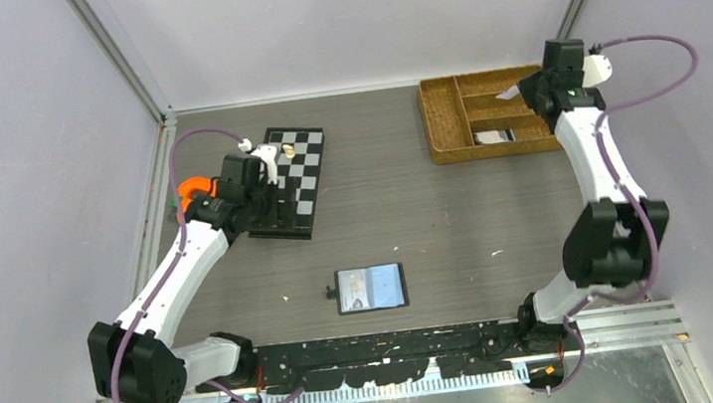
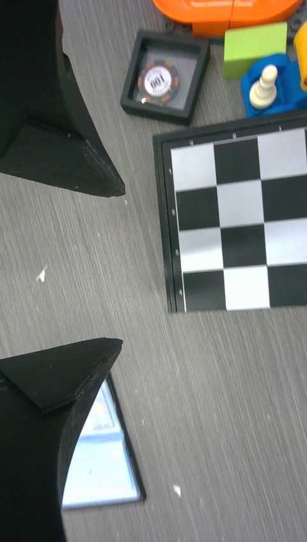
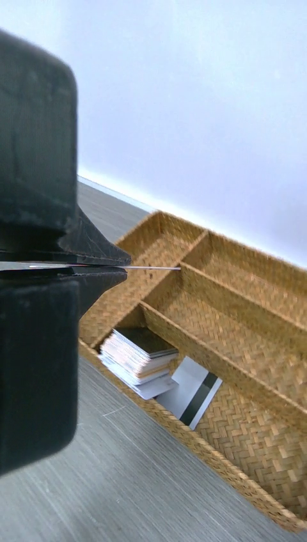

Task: Put the credit cards into the card holder
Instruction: Pick up the credit card from the storage box.

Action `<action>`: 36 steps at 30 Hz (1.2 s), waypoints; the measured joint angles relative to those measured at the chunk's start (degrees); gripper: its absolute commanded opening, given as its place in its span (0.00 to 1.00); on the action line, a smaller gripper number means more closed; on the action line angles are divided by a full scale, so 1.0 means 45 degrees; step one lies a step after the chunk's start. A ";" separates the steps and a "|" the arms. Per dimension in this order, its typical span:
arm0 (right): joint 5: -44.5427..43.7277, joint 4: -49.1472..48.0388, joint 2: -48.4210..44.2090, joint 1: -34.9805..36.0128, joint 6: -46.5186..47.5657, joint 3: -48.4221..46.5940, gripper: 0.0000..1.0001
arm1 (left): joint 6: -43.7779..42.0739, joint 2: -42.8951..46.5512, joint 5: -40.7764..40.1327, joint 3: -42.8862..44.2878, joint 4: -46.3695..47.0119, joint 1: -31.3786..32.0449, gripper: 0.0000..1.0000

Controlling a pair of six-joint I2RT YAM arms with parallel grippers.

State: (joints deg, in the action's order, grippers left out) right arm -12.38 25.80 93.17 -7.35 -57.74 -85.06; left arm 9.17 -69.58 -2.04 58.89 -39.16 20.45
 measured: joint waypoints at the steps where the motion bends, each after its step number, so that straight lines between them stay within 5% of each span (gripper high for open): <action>1: 0.0126 -0.0049 -0.0646 0.0000 0.0204 0.0277 0.01 | 0.0189 0.0063 0.0194 0.0000 0.0092 0.0000 0.81; 11: 0.2754 -0.1870 -0.5824 0.0724 0.1185 0.4201 0.01 | 0.4809 0.0738 0.3891 -0.0170 0.3123 0.0121 0.76; 18: 0.2705 -0.4415 -0.7995 0.5445 0.1404 0.6785 0.01 | 0.8340 0.0850 0.5115 -0.0821 0.6747 0.1307 0.76; 28: 0.1059 -0.8238 -0.8728 0.8456 0.1180 0.8733 0.01 | 1.1361 0.0850 0.5255 -0.1632 1.2162 0.2642 0.76; 36: 0.0427 -0.9976 -0.8728 0.9350 0.1039 0.8927 0.01 | 1.2332 0.0593 0.4872 -0.1812 1.4056 0.3128 0.70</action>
State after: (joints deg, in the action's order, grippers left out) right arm -10.46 -19.09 53.89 34.72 -53.06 -44.88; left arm 64.66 -66.92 19.88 50.74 24.10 34.52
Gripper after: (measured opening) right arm 0.045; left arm 0.741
